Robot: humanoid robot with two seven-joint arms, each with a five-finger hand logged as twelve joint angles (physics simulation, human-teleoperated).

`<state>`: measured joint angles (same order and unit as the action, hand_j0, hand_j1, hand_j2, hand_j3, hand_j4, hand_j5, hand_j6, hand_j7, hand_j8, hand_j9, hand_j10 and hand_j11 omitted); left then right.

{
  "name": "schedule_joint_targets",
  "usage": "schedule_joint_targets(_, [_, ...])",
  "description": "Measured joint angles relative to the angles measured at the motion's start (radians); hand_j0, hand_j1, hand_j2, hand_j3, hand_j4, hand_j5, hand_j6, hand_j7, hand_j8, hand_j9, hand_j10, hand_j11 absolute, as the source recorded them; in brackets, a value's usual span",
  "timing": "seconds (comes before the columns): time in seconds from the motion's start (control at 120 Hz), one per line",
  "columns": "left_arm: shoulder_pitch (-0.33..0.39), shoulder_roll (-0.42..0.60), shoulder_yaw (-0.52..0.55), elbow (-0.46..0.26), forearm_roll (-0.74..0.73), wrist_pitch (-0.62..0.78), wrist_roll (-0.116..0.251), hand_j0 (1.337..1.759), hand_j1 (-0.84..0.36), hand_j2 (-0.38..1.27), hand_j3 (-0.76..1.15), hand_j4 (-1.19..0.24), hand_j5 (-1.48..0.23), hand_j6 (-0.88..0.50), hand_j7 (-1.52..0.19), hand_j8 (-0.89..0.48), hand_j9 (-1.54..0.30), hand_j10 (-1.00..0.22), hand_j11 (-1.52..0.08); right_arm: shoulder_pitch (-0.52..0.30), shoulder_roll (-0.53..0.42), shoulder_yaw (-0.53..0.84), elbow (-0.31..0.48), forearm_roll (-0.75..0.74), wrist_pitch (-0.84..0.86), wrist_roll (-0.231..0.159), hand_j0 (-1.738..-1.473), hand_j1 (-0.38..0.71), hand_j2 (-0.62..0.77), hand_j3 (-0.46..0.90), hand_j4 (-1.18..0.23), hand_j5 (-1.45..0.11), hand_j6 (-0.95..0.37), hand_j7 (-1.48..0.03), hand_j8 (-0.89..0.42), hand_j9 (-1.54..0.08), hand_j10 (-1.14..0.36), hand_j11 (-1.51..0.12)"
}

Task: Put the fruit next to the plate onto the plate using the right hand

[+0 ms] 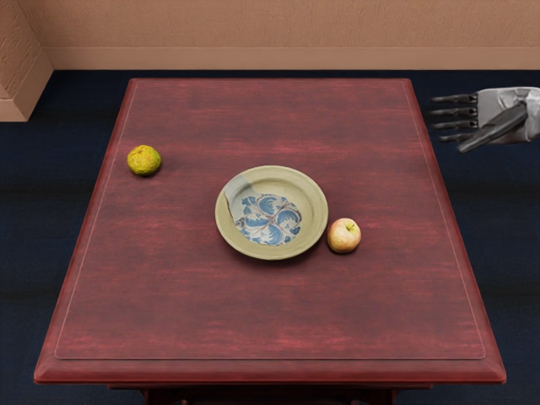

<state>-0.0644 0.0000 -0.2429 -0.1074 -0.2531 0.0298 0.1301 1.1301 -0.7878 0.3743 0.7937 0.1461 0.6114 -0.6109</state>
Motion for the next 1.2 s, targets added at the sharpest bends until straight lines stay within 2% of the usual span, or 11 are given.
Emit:
schedule_joint_targets(0.167, [0.0,0.0,0.0,0.0,0.0,0.0,0.0,1.658,0.35,0.0,0.0,0.0,0.0,0.0,0.0,0.0,0.0,0.0,0.0,-0.003,-0.01,0.003,0.013,-0.003,0.0,0.0,-1.658,-0.35,0.0,0.0,0.0,0.0,0.0,0.0,0.0,0.0,0.0,0.0])
schedule_joint_targets(0.283, [0.0,0.0,-0.001,0.0,0.0,0.0,0.0,1.658,0.35,0.0,0.0,0.0,0.0,0.0,0.0,0.0,0.0,0.0,0.0,-0.009,-0.006,-0.001,0.047,-0.107,0.0,0.0,-1.658,-0.35,0.0,0.0,0.0,0.0,0.0,0.0,0.0,0.0,0.0,0.0])
schedule_joint_targets(0.333, [0.0,0.0,-0.001,0.0,0.0,0.0,0.0,1.658,0.35,0.0,0.0,0.0,0.0,0.0,0.0,0.0,0.0,0.0,0.0,-0.015,-0.006,-0.003,0.133,-0.216,0.0,0.0,-1.658,-0.35,0.0,0.0,0.0,0.0,0.0,0.0,0.0,0.0,0.0,0.0])
schedule_joint_targets(0.425, [0.0,0.0,-0.001,0.0,0.0,0.0,0.0,1.658,0.35,0.0,0.0,0.0,0.0,0.0,0.0,0.0,0.0,0.0,0.0,-0.02,-0.011,-0.017,0.374,-0.44,-0.005,0.0,-1.658,-0.35,0.0,0.0,0.0,0.0,0.0,0.0,0.0,0.0,0.0,0.0])
schedule_joint_targets(0.508, [0.002,0.0,-0.002,0.0,0.0,0.0,0.0,1.658,0.35,0.0,0.0,0.0,0.0,0.0,0.0,0.0,0.0,0.0,0.0,-0.02,-0.028,-0.047,0.539,-0.598,-0.124,0.0,-1.658,-0.35,0.0,0.0,0.0,0.0,0.0,0.0,0.0,0.0,0.0,0.0])
schedule_joint_targets(0.567, [0.002,0.0,-0.002,0.0,0.0,0.0,0.0,1.658,0.35,0.0,0.0,0.0,0.0,0.0,0.0,0.0,0.0,0.0,0.0,-0.019,-0.051,-0.069,0.626,-0.688,-0.243,0.0,-1.658,-0.35,0.0,0.0,0.0,0.0,0.0,0.0,0.0,0.0,0.0,0.0])
schedule_joint_targets(0.642, [0.002,0.0,-0.002,0.0,0.0,0.0,0.0,1.658,0.35,0.0,0.0,0.0,0.0,0.0,0.0,0.0,0.0,0.0,0.0,-0.027,-0.073,-0.086,0.696,-0.769,-0.367,0.0,-1.658,-0.35,0.0,0.0,0.0,0.0,0.0,0.0,0.0,0.0,0.0,0.0])
schedule_joint_targets(0.75, [0.0,0.0,-0.003,0.0,0.0,0.0,0.0,1.658,0.35,0.0,0.0,0.0,0.0,0.0,0.0,0.0,0.0,0.0,0.0,-0.072,-0.064,-0.13,0.771,-0.838,-0.615,0.0,-1.658,-0.35,0.0,0.0,0.0,0.0,0.0,0.0,0.0,0.0,0.0,0.0])
schedule_joint_targets(0.908, [0.0,0.0,-0.003,0.0,0.0,0.0,0.0,1.658,0.35,0.0,0.0,0.0,0.0,0.0,0.0,0.0,0.0,0.0,0.0,-0.187,-0.006,-0.147,0.812,-0.914,-0.882,0.0,-1.658,-0.33,0.0,0.0,-0.02,-0.02,-0.02,-0.02,-0.02,-0.02,-0.02,-0.02])
schedule_joint_targets(1.092, [0.007,0.0,-0.004,0.0,0.0,0.001,0.0,1.658,0.35,0.0,0.0,0.0,0.0,0.0,0.0,0.0,0.0,0.0,0.0,-0.243,-0.01,-0.126,0.907,-0.948,-0.98,0.0,-1.658,-0.23,-0.02,0.0,-0.1,-0.13,-0.11,-0.13,-0.11,-0.13,-0.1,-0.13])
schedule_joint_targets(1.2, [0.012,0.0,-0.003,0.0,0.0,0.0,0.0,1.658,0.35,0.0,0.0,0.0,0.0,0.0,0.0,0.0,0.0,0.0,0.0,-0.258,-0.018,-0.123,0.936,-0.961,-0.998,0.0,-1.658,-0.17,-0.03,0.0,-0.15,-0.19,-0.15,-0.19,-0.15,-0.19,-0.15,-0.19])
